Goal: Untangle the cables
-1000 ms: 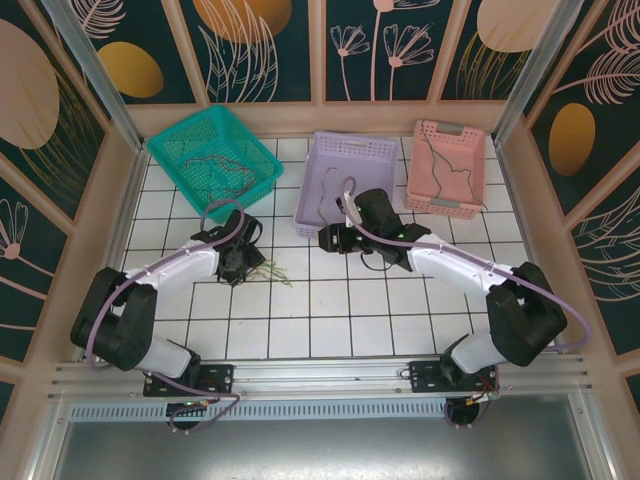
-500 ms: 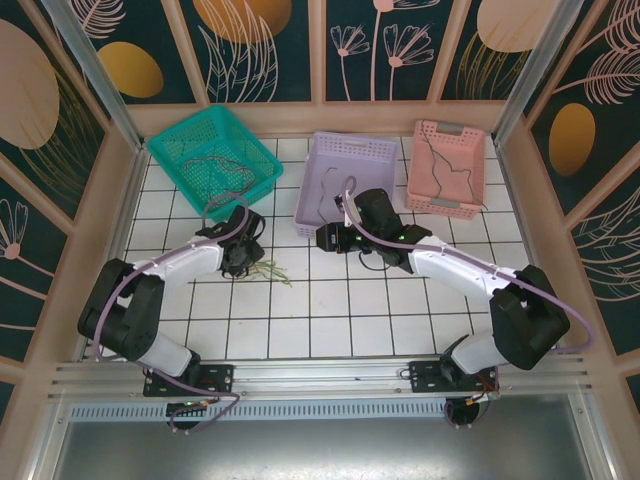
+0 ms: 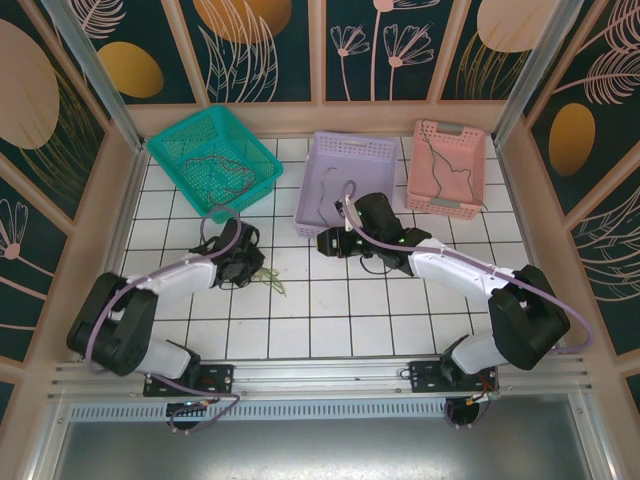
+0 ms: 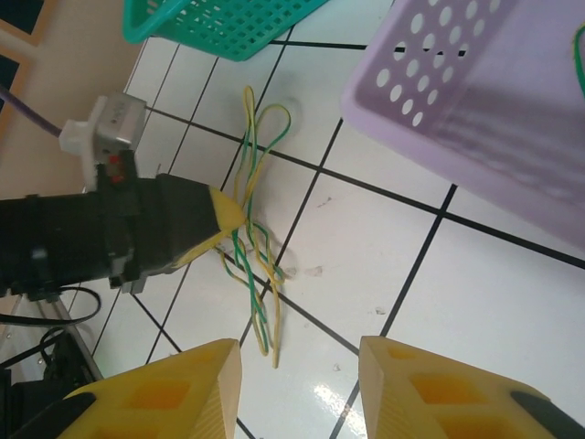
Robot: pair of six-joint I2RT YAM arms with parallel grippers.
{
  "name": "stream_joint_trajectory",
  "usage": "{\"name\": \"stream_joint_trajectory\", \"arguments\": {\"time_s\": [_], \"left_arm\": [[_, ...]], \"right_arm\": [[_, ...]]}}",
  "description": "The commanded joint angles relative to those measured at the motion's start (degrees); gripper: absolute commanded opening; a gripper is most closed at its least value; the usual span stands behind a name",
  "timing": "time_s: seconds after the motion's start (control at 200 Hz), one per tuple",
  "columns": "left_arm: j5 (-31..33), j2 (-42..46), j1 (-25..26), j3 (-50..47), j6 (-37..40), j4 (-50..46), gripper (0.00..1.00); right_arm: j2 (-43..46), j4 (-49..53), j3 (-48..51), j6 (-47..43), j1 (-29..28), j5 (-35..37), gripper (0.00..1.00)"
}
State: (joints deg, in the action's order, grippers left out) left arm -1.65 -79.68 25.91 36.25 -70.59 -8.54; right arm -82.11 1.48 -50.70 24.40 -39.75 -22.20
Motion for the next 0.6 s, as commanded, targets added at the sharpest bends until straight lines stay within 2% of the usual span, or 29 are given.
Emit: {"name": "stream_joint_trajectory", "arguments": {"time_s": [0.0,0.11,0.23,0.345,0.595], "left_arm": [[-7.87,7.52,0.61,-1.42,2.40,8.60,0.00],[-15.28,11.11,1.22,-1.80,8.54,12.95,0.00],[-20.17,12.69,1.20,-1.50,15.50,13.42,0.00],[-21.41,12.87,1.20,-0.03,20.53,10.66,0.00],[-24.47,14.49,1.16,-0.02,24.54,10.95,0.00]], "right_arm": [[1.82,-1.16,0.99,-0.16,0.70,-2.83,0.39],[1.70,-1.73,1.04,0.51,3.03,-5.36,0.39],[0.27,-2.25,-0.71,1.22,4.96,-8.79,0.39],[-2.49,-3.02,-4.08,2.33,4.90,-12.69,0.39],[-8.65,-7.70,-6.41,7.00,3.43,-19.94,0.45]]}}
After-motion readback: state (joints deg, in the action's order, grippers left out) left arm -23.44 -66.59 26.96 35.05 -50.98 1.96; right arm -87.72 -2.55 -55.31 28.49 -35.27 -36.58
